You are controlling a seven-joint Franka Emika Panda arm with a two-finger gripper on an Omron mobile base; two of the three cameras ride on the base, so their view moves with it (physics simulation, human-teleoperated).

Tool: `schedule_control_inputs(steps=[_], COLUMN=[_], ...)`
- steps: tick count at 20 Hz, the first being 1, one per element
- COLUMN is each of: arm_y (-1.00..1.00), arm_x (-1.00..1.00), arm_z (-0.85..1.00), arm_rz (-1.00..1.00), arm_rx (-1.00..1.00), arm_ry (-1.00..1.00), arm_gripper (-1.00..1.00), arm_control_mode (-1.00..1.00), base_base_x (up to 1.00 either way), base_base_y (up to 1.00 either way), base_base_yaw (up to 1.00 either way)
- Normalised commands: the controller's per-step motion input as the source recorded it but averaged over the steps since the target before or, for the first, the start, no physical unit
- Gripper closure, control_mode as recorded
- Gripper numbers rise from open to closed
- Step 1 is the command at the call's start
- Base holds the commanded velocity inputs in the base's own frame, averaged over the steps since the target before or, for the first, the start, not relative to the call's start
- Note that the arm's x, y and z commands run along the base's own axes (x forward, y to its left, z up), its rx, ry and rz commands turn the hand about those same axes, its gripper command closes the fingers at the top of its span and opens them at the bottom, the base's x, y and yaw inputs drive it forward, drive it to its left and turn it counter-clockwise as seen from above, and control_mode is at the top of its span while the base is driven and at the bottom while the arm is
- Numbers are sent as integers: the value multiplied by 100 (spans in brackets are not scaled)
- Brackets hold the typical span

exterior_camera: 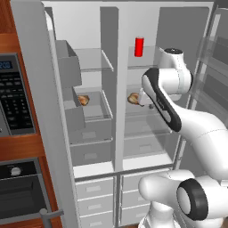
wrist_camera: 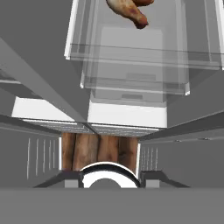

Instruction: There's a chicken drumstick in the fridge that needs to be moved to the freezer for freezing. Pick up the chicken drumstick from the fridge, place it on any shelf in the freezer, and close the fridge and freezer doors when done.

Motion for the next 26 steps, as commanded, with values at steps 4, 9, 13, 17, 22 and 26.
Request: schedule_control_inputs(steps=[4, 9, 13, 17, 22, 26], arm_y=[0, -3, -7, 0, -1, -6], arm_x=[-14, -39, -2, 12, 43, 62], arm_z=[-1, -9, -6, -10, -12, -14], arm_rz=[0, 0, 0, 1, 5, 5], arm_rx=[0, 0, 0, 0, 0, 0], arm_ry=[-1, 0, -13, -22, -10, -1], arm_gripper=[-100, -100, -100, -100, -100, -100], arm_control_mode=[-100, -100, -100, -100, -100, -100], base_base_x=[0, 0, 0, 0, 0, 0], base_base_y=[0, 0, 0, 0, 0, 0], base_base_yaw=[0, 0, 0, 0, 0, 0])
